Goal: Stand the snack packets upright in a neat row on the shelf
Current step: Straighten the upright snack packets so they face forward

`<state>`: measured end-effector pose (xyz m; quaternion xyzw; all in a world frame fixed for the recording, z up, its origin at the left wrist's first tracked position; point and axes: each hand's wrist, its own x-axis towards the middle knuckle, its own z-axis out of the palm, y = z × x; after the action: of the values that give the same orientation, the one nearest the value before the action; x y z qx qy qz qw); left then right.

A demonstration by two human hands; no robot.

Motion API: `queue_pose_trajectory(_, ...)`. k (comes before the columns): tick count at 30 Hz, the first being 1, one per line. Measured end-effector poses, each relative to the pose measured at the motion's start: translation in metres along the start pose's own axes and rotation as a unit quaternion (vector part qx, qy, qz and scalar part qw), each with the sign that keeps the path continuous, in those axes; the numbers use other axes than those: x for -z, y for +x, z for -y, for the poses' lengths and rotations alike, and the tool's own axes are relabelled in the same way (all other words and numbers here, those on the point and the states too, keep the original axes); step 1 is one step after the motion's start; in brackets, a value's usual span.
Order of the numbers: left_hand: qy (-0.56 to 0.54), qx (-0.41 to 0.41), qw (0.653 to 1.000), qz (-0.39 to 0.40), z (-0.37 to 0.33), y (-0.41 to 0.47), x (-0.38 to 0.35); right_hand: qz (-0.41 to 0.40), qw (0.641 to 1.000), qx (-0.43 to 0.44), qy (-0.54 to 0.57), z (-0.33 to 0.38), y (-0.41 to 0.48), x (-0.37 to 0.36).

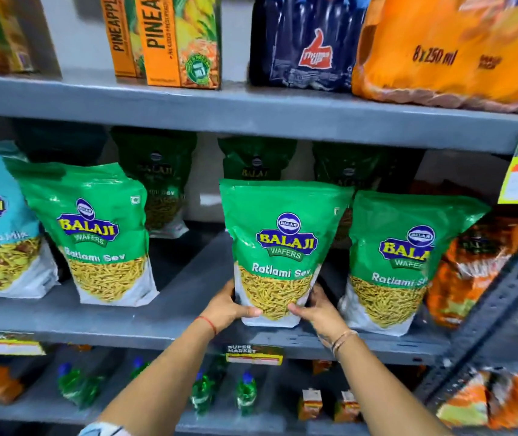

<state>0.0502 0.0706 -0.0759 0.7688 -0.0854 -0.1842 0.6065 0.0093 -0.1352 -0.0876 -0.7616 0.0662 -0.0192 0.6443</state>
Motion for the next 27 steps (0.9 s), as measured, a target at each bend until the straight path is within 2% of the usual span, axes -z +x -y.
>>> queue_pose_trajectory(8,-0.079,0.009,0.997,-0.002,0.004,-0.002,0.059,0.04,0.995,0.033,0.083,0.022,0.014,-0.063)
queue_pose_trajectory(13,-0.052,0.006,0.998,0.028,0.003,0.001,0.076,0.036,0.996,0.027,0.075,0.027,0.014,-0.075)
queue_pose_trajectory(15,-0.055,-0.015,0.998,0.012,-0.003,-0.002,0.078,0.034,0.993,0.059,0.097,0.036,0.012,-0.07)
queue_pose_trajectory(17,-0.151,-0.06,0.985,-0.05,-0.013,-0.003,0.081,-0.021,0.978,0.103,0.183,0.053,0.016,-0.063)
queue_pose_trajectory(20,-0.317,-0.117,0.934,-0.117,-0.039,0.002,0.084,-0.119,0.934,0.122,0.313,0.083,0.026,-0.059)
queue_pose_trajectory(24,-0.354,-0.148,0.913,-0.137,-0.065,0.009,0.079,-0.191,0.908,0.118,0.354,0.102,0.035,-0.067)
queue_pose_trajectory(27,-0.359,-0.15,0.91,-0.145,-0.067,0.012,0.076,-0.203,0.896,0.119,0.378,0.105,0.035,-0.067)
